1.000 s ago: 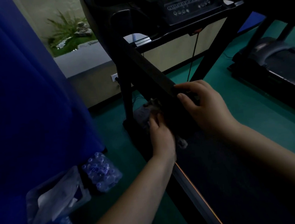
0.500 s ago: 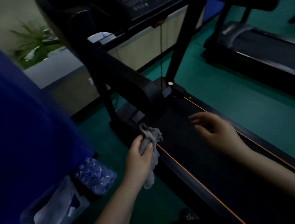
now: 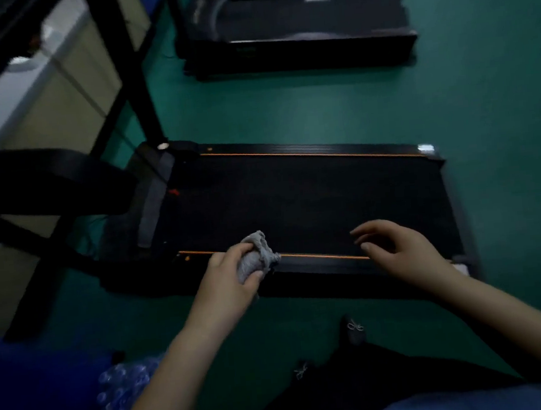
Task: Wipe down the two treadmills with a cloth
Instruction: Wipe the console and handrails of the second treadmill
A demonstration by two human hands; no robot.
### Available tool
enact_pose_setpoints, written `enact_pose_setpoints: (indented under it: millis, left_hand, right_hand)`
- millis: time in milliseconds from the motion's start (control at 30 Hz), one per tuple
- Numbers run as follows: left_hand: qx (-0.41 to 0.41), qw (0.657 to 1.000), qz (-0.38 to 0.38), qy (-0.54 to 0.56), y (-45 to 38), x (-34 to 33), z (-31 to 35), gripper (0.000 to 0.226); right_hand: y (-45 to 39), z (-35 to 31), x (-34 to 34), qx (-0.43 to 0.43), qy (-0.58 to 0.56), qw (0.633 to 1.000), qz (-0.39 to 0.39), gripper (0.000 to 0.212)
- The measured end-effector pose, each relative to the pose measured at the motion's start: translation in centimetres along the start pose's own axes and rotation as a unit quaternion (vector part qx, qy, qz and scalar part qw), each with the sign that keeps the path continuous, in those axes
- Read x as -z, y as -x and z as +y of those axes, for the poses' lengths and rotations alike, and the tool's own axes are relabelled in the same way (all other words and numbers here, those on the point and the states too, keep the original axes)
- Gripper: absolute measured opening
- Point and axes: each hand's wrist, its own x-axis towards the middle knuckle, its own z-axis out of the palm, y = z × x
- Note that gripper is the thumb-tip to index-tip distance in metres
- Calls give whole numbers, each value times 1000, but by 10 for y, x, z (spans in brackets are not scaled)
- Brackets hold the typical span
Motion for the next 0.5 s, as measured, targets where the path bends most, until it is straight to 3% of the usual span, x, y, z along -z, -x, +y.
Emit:
enact_pose_setpoints:
  millis: [267, 500]
  left_hand:
    - [-130, 984, -97, -75, -4, -73, 106, 43]
    - [-197, 956, -172, -134, -6, -180, 215, 44]
  right_hand:
    - [68, 79, 80, -56, -4, 991, 118, 20]
    - [134, 180, 182, -116, 31, 978, 168, 24]
